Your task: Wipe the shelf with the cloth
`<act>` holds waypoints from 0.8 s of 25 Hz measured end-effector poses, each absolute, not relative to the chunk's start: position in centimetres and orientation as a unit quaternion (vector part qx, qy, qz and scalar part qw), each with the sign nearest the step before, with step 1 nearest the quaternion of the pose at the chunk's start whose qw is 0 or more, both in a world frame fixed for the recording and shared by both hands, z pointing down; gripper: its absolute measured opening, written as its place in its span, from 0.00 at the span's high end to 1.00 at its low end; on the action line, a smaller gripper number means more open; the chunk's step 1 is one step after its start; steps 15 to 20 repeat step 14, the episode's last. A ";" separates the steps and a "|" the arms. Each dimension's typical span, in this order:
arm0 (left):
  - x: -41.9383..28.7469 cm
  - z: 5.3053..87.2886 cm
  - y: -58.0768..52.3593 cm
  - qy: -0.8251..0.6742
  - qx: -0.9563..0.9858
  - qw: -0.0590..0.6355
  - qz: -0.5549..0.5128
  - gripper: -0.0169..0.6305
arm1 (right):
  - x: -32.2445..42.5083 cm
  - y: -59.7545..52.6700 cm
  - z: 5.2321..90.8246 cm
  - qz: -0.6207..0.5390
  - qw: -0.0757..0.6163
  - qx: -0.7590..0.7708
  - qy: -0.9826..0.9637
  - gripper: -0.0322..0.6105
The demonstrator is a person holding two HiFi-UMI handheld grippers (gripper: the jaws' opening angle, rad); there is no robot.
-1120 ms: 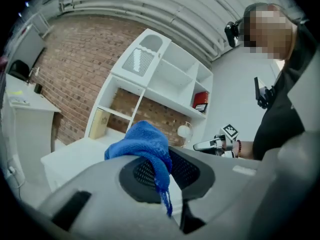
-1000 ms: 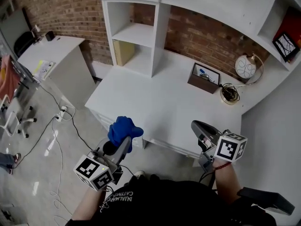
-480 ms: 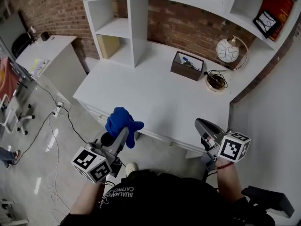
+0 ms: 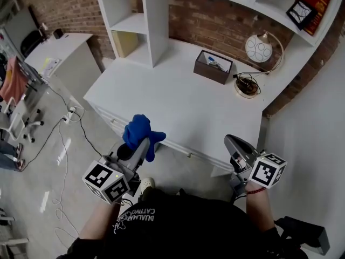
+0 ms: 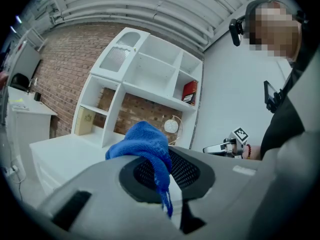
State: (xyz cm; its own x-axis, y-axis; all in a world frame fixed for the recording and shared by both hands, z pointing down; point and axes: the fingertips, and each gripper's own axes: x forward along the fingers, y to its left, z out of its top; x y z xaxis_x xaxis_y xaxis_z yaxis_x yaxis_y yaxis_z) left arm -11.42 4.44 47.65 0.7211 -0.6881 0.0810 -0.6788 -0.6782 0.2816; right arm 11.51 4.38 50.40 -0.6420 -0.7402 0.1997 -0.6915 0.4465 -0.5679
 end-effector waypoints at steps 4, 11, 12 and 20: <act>-10.0 47.7 5.1 -0.378 0.914 0.147 -0.020 0.92 | 12.9 5.0 51.4 -0.323 0.037 -0.419 0.848 0.95; -8.0 48.3 5.7 -0.379 0.913 0.149 -0.013 0.92 | 14.4 5.1 51.4 -0.314 0.030 -0.416 0.853 0.95; -7.7 48.3 5.6 -0.381 0.912 0.151 -0.015 0.92 | 14.7 5.1 51.5 -0.312 0.024 -0.417 0.853 0.95; -7.3 48.4 5.6 -0.383 0.911 0.153 -0.018 0.92 | 15.2 5.0 51.8 -0.309 0.016 -0.419 0.853 0.95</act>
